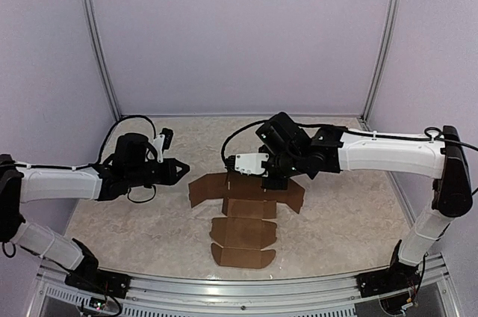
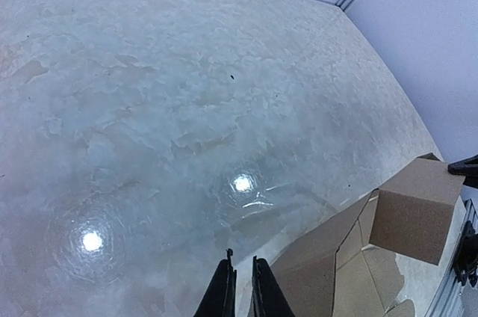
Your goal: Fold the paper box
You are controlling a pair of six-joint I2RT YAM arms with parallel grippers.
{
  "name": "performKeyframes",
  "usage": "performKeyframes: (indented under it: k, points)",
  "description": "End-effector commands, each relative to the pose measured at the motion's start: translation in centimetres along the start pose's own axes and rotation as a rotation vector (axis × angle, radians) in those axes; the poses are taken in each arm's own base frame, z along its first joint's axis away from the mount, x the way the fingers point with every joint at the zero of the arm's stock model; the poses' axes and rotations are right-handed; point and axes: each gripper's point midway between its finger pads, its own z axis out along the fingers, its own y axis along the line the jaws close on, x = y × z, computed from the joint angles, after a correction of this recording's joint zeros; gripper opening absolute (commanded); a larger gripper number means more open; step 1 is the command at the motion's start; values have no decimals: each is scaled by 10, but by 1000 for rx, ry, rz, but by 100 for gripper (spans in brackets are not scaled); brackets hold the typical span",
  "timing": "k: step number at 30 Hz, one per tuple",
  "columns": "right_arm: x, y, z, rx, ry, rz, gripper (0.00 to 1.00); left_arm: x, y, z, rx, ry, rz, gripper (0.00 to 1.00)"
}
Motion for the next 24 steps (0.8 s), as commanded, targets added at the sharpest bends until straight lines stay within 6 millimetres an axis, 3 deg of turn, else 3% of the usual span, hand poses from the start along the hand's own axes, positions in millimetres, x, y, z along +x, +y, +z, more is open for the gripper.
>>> performKeyframes:
  k: [1,12,24]
  points:
    - [5,10,9,30,26,-47,0,2,-19,18,130,24,-11,9]
    - [8,15,16,66,30,-30,0,46,-46,51,248,191,9,8]
    - [10,17,12,113,30,-25,0,67,-64,45,275,257,27,8]
